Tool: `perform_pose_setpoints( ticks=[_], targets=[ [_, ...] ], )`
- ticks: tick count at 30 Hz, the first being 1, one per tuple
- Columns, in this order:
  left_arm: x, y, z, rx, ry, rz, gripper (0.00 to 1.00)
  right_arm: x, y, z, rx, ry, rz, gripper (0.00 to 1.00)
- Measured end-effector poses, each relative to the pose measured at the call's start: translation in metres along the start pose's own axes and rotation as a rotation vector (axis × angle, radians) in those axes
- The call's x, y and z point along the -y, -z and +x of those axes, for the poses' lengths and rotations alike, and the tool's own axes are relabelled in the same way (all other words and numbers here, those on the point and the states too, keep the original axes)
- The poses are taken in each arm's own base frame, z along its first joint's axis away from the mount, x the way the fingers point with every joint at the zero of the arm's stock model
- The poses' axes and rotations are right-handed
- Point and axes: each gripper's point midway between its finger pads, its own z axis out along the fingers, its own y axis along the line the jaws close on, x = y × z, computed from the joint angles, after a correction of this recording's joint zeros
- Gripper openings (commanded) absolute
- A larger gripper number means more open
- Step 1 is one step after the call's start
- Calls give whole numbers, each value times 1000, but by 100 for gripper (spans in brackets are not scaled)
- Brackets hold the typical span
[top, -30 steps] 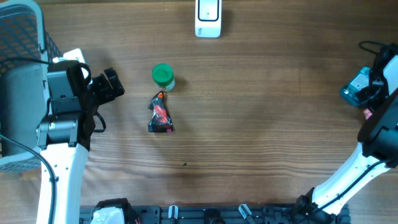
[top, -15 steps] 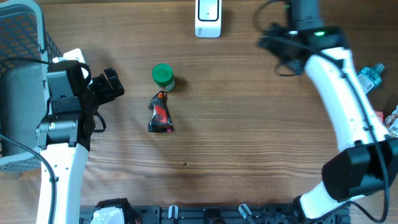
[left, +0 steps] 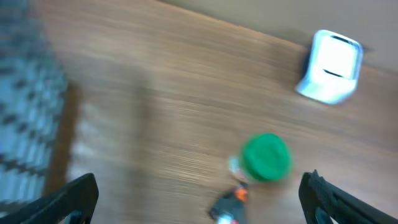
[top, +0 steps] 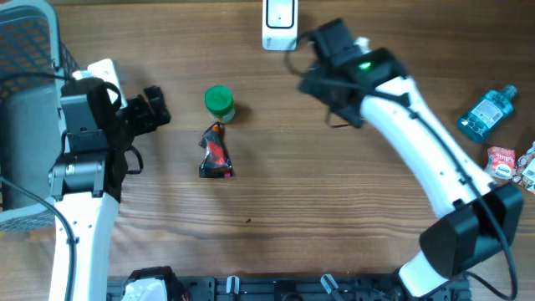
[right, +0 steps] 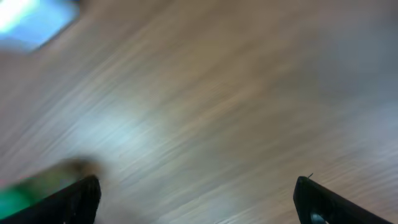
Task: Scan the item barcode
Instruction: 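Reach the left gripper to the green-lidded jar and grasp it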
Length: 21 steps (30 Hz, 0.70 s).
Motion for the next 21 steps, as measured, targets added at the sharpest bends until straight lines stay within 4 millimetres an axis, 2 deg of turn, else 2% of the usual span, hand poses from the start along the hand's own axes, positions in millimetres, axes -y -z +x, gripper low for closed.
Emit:
perform_pose_setpoints(
  ticks=[4, 6, 9, 11, 15, 16, 18, 21],
  targets=[
    [43, -16, 19, -88, -86, 161, 100, 65, -7, -42, -2, -135, 143, 100],
    [64, -33, 33, -161, -122, 212, 100, 78, -8, -50, -3, -153, 164, 100],
    [92, -52, 42, -251, -171, 259, 100, 82, -8, -52, -5, -138, 172, 100],
    [114, -63, 38, -311, -208, 282, 100, 82, -8, -51, -8, -119, 172, 100],
    [150, -81, 5, -321, -274, 309, 100, 82, -8, -50, -11, -107, 174, 100],
    [156, -87, -3, -312, -285, 315, 100, 83, -8, -49, -15, -105, 179, 100],
    [158, -95, -5, -314, -294, 313, 100, 85, -8, -47, -22, -102, 187, 100],
    [150, -116, 11, -374, -302, 273, 100, 87, -7, -45, -32, -96, 199, 100]
  ],
)
